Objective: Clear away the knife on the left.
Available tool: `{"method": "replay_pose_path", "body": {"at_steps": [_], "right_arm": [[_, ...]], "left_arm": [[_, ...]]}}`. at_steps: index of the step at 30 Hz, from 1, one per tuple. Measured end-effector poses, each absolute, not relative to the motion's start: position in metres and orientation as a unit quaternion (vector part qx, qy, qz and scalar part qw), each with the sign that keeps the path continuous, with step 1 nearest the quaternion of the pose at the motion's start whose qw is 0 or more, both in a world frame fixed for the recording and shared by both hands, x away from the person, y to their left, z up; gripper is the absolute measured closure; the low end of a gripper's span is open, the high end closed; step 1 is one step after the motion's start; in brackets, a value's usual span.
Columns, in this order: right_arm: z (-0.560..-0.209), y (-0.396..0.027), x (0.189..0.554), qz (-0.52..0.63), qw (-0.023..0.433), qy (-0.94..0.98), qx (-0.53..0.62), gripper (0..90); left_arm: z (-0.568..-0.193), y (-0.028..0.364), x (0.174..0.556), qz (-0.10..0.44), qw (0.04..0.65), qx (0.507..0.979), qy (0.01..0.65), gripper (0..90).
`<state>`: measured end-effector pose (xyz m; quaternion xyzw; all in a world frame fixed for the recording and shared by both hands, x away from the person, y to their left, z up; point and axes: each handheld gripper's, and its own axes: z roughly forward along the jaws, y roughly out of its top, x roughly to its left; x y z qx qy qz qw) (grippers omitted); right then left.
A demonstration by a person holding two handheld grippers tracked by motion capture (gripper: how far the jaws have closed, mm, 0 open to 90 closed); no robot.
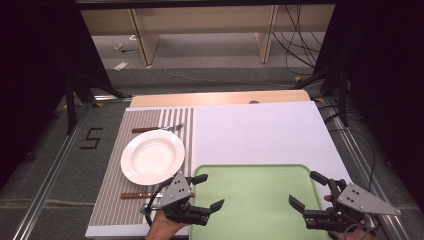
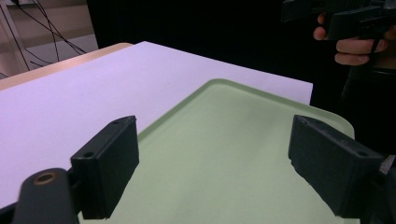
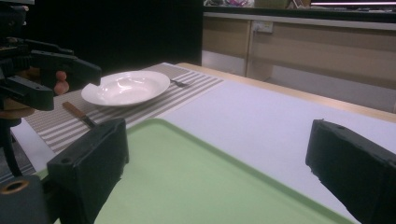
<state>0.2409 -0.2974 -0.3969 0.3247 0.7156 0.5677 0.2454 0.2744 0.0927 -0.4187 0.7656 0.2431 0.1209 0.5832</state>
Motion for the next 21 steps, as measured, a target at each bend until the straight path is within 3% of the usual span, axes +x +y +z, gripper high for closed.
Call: {"method": "replay_pose_path", "body": {"at_steps": [21], "right_arm": [[-0.3968,-0.2969,0.2405,0.568,0.243,0.716,0.325,7.2]], "left_arm": [[-0.4147,0.0968,0.2803,0.108,0.570,0.774,0.254,15.9]]}}
